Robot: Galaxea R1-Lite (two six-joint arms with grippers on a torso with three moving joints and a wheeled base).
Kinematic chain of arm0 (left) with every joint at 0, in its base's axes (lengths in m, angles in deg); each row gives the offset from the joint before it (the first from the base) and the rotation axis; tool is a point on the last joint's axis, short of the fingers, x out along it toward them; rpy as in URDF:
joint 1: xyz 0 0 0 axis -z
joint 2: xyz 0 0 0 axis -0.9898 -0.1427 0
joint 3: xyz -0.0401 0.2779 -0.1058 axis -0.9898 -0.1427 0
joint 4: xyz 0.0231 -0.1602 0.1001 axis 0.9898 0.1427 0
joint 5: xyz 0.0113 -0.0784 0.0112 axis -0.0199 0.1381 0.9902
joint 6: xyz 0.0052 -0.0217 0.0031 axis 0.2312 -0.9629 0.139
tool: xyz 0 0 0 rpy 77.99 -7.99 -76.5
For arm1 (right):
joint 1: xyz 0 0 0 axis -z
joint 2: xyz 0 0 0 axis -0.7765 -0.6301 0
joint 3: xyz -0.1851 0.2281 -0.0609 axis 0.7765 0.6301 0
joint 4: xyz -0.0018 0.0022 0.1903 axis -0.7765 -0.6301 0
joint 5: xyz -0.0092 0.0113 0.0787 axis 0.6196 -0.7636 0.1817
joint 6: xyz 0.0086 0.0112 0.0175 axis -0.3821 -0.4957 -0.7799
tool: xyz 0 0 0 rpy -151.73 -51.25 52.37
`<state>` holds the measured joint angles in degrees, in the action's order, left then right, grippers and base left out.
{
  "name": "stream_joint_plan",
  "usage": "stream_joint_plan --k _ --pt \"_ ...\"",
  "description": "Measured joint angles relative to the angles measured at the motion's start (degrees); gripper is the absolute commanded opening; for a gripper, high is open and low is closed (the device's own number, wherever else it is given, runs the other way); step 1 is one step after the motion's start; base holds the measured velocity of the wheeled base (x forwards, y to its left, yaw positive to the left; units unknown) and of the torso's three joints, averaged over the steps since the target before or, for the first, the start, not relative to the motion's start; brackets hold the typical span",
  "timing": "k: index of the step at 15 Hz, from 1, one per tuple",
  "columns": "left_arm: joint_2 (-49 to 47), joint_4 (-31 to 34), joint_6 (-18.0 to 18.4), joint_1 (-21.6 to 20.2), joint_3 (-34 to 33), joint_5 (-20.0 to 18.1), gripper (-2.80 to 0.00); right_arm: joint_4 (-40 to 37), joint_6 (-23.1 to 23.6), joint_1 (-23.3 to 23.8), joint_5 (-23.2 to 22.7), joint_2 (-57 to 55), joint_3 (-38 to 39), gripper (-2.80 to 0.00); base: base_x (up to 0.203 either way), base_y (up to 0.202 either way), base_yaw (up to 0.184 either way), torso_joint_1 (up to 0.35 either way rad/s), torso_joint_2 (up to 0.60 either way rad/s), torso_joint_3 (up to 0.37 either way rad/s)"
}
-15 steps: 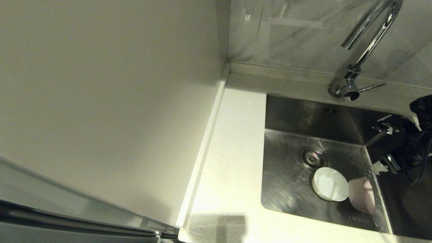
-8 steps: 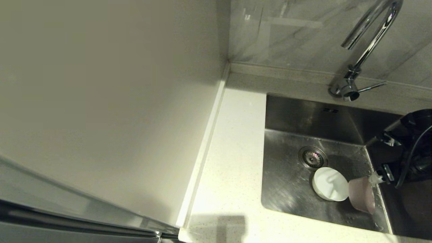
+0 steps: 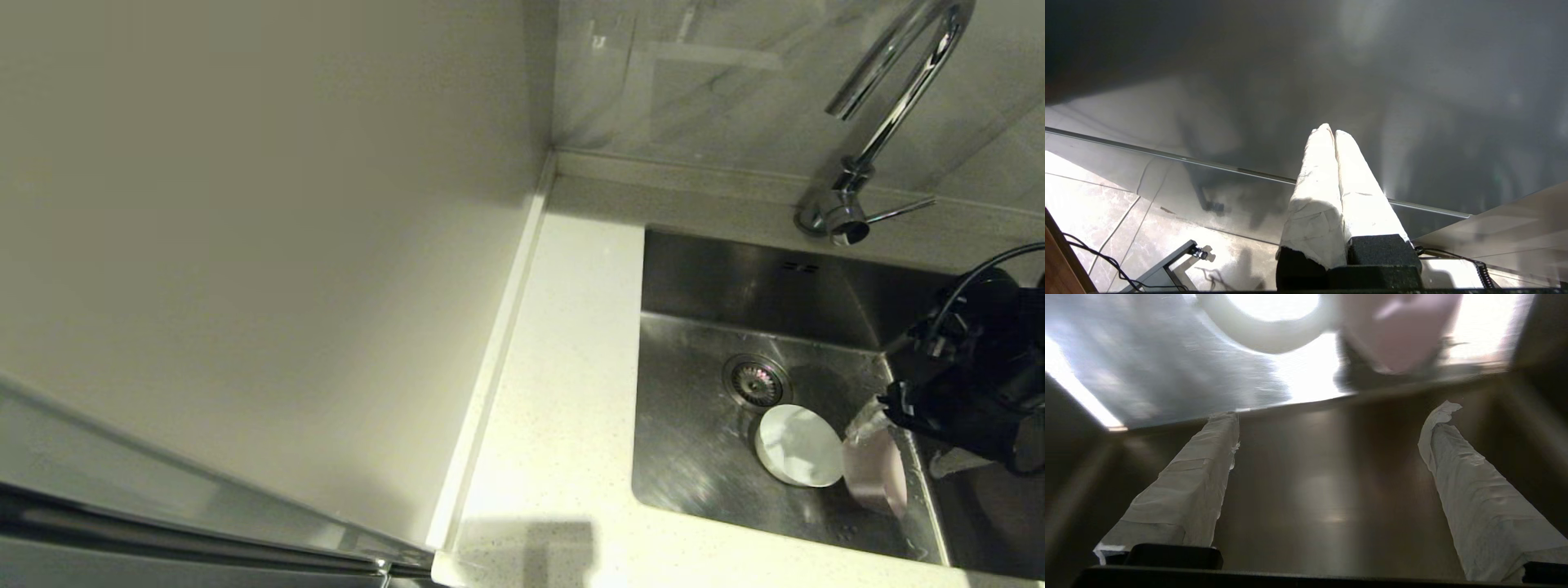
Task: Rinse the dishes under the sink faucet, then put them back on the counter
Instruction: Put a bowl back to the table from the sink
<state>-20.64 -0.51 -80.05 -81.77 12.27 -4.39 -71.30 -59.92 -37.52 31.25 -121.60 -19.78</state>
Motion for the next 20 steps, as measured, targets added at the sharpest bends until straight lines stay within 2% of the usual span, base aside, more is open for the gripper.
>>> stream_joint_plan --k 3,9,19,20 --pt "0.0 0.0 -0.05 0.0 0.0 0.02 -2.8 -0.43 -2.04 0.21 -4.63 -4.55 -2.6 0.0 0.0 0.0 0.0 0.0 0.0 0.0" --pt "0.0 0.0 -0.05 0.02 0.0 0.0 -2.8 -0.47 -2.42 3.3 -5.65 -11.14 -8.2 0.0 0.0 0.0 0.0 0.0 0.0 0.0" --pt "0.0 0.02 0.0 0.0 0.0 0.0 -2.8 -0.41 -2.87 4.46 -7.42 -17.42 -13.82 0.0 0.0 0.0 0.0 0.0 0.0 0.0" --pt "0.0 0.0 -0.05 0.02 0.0 0.0 -2.8 -0.44 -2.84 4.44 -7.44 -17.89 -14.27 -0.93 0.0 0.0 0.0 0.0 0.0 0.0"
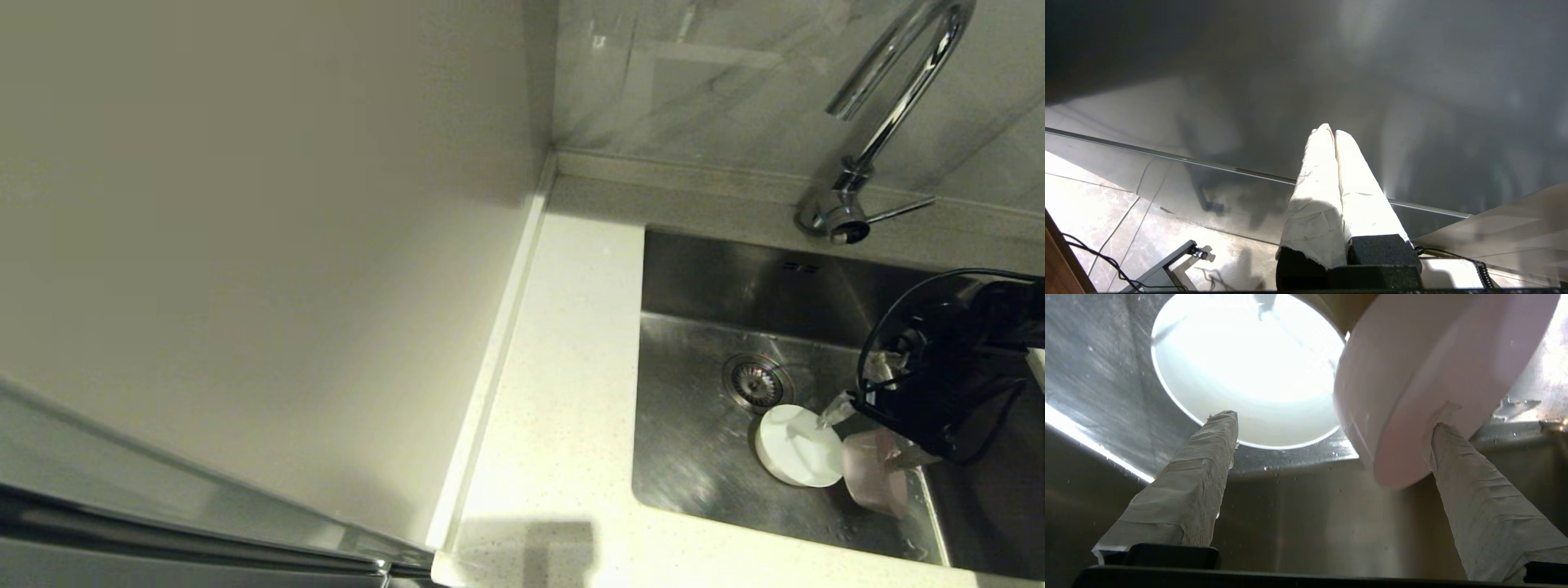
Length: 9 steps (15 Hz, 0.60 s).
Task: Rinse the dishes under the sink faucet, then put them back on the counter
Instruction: Put a bowl back to the table from the sink
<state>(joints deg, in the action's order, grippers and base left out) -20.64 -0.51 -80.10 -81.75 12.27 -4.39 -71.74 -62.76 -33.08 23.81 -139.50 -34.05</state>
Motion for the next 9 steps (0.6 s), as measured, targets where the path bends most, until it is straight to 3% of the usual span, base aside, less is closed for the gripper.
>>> stream_joint_plan --k 1,9 --pt "0.0 0.0 0.0 0.0 0.0 0.0 -2.8 -0.02 0.02 0.02 0.05 -0.41 -0.31 -2.8 0.0 0.0 0.0 0.0 0.0 0.0" --pt "0.0 0.02 0.0 0.0 0.0 0.0 -2.8 -0.04 0.23 0.05 0.43 -1.93 -0.48 -2.8 0.0 0.0 0.0 0.0 0.0 0.0"
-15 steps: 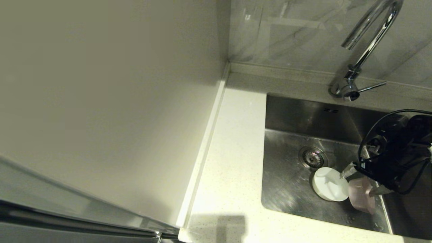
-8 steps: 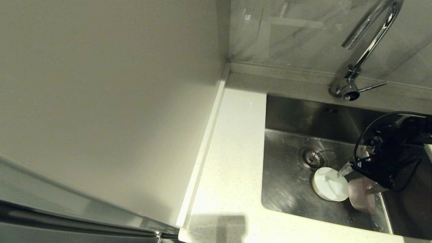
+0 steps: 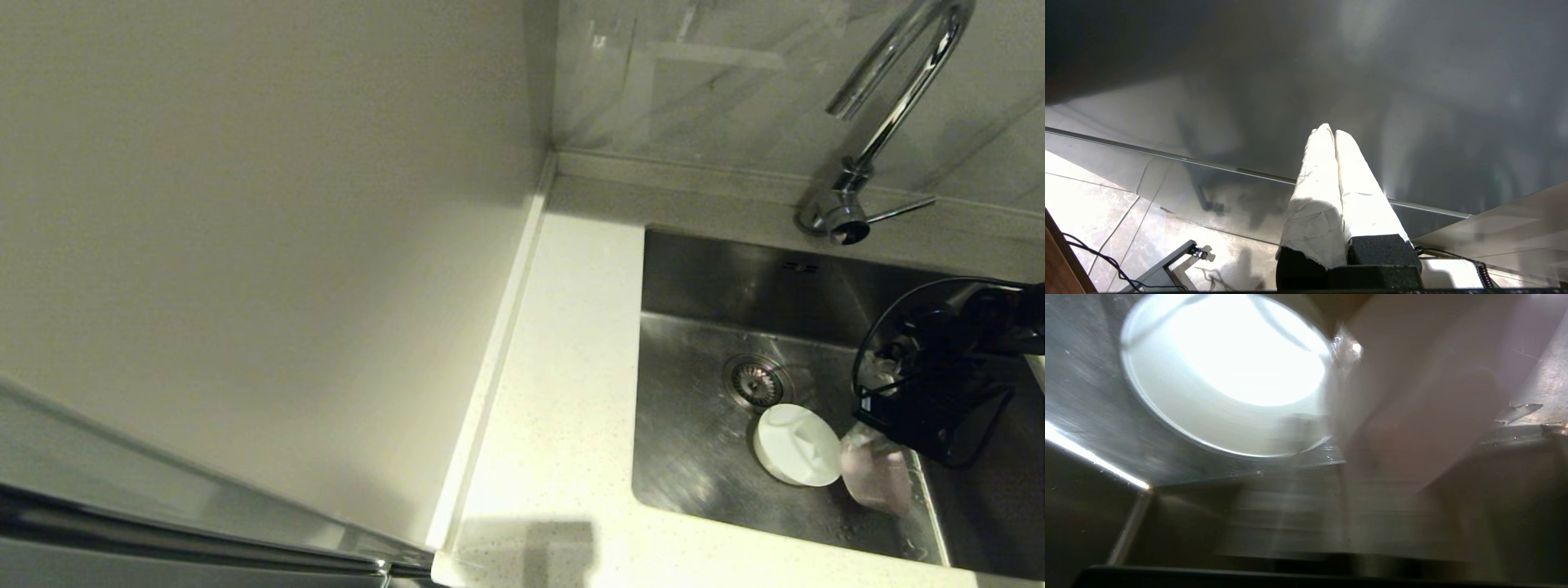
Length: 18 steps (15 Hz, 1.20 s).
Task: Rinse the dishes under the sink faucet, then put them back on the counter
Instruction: Put a bowl back to the table from the sink
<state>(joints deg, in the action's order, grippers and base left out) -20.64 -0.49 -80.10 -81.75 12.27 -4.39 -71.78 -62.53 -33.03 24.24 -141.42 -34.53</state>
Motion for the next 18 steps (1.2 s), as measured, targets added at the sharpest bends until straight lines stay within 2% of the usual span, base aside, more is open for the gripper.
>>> stream_joint_plan --k 5,8,11,12,13,14,16,18 --pt "0.0 0.0 0.08 0.0 0.0 0.02 -2.8 -4.82 0.11 0.45 1.8 0.52 -1.74 -2.8 0.0 0.0 0.0 0.0 0.0 0.0" --pt "0.0 -0.02 0.04 -0.05 0.0 0.01 -2.8 -5.19 0.08 0.52 1.82 2.86 -1.93 -2.8 0.0 0.0 0.0 0.0 0.0 0.0" --pt "0.0 -0.02 0.01 -0.02 0.0 0.02 -2.8 -6.32 -0.53 0.03 0.71 8.2 -1.6 -2.8 0.0 0.0 0.0 0.0 0.0 0.0" --pt "0.0 -0.02 0.0 0.0 0.0 0.01 -2.8 -6.61 -1.69 -0.56 -1.42 10.9 -1.66 -2.8 0.0 0.0 0.0 0.0 0.0 0.0" --pt "0.0 -0.02 0.05 0.0 0.0 0.02 -2.8 -7.08 -3.49 -1.14 -5.36 13.68 -2.25 -2.8 0.0 0.0 0.0 0.0 0.0 0.0" --pt "0.0 -0.02 0.0 -0.02 0.0 -0.01 -2.8 -8.18 -6.37 -1.65 -11.3 16.49 -3.78 -2.8 0.0 0.0 0.0 0.0 0.0 0.0" --pt "0.0 -0.02 0.03 -0.05 0.0 0.02 -2.8 -11.77 -13.91 -2.17 -25.13 20.61 -10.09 -2.8 0.0 0.0 0.0 0.0 0.0 0.0" --pt "0.0 -0.02 0.0 0.0 0.0 0.0 -2.8 -14.63 -24.52 -1.97 -41.31 23.11 -17.75 -2.8 0.0 0.0 0.0 0.0 0.0 0.0"
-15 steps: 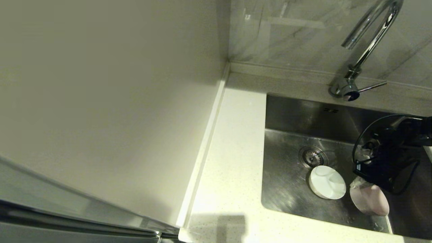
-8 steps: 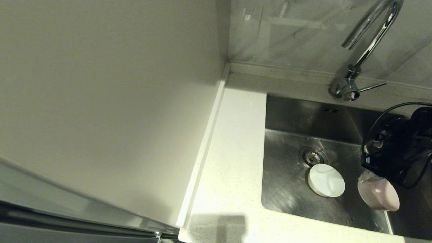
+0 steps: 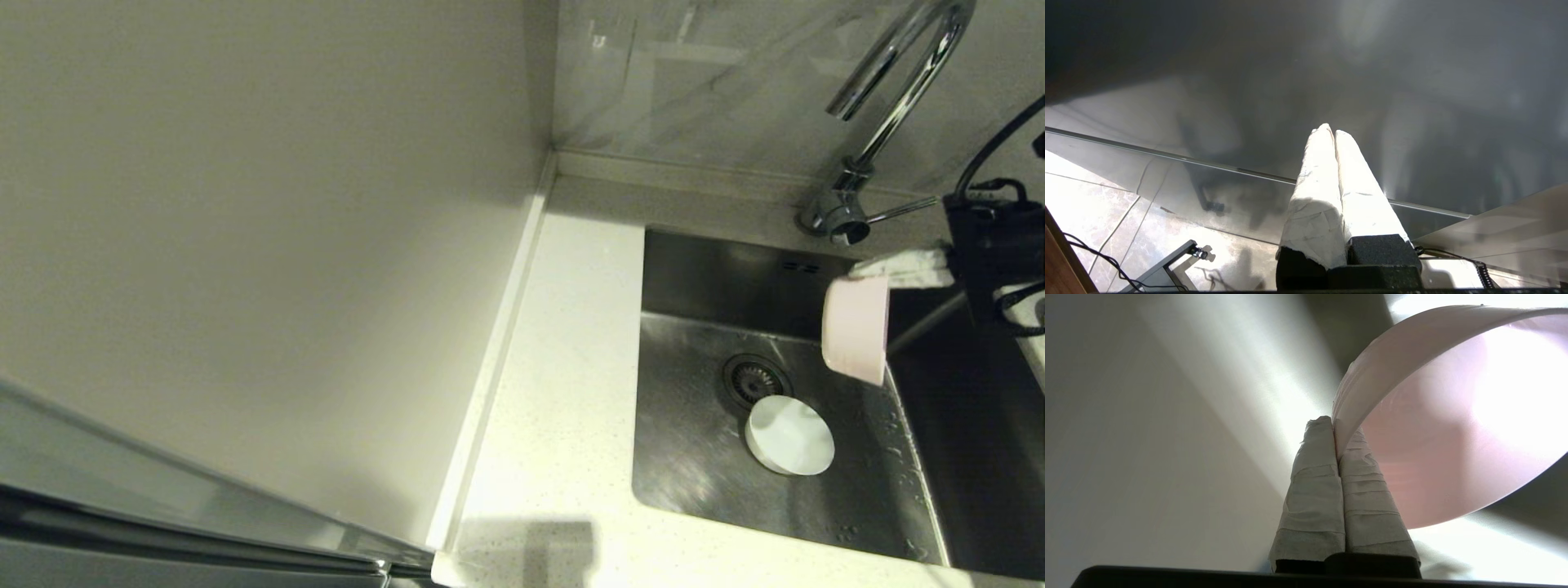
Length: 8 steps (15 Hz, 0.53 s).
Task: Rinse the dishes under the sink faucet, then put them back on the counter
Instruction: Put a bowl back to the table from the sink
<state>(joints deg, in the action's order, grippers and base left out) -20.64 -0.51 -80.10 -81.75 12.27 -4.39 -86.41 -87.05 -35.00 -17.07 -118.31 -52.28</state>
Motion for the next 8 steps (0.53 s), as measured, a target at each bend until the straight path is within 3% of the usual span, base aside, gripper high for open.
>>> stream_joint_plan --k 2,4,5,8 --pt "0.0 0.0 0.02 -0.02 0.0 0.0 -2.8 0.61 -10.05 0.74 -15.22 1.71 -3.73 -2.8 0.0 0.0 0.0 0.0 0.0 0.0" --pt "0.0 0.0 0.05 0.0 0.0 0.0 -2.8 1.25 -16.05 3.14 -28.12 3.29 -4.89 -2.8 0.0 0.0 0.0 0.0 0.0 0.0" --pt "0.0 0.0 0.02 -0.02 0.0 0.0 -2.8 1.36 -16.7 4.0 -31.5 3.83 -3.91 -2.8 0.0 0.0 0.0 0.0 0.0 0.0" --pt "0.0 0.0 0.05 -0.05 0.0 0.0 -2.8 1.98 -13.57 6.1 -32.48 4.5 6.01 -2.8 0.0 0.0 0.0 0.0 0.0 0.0"
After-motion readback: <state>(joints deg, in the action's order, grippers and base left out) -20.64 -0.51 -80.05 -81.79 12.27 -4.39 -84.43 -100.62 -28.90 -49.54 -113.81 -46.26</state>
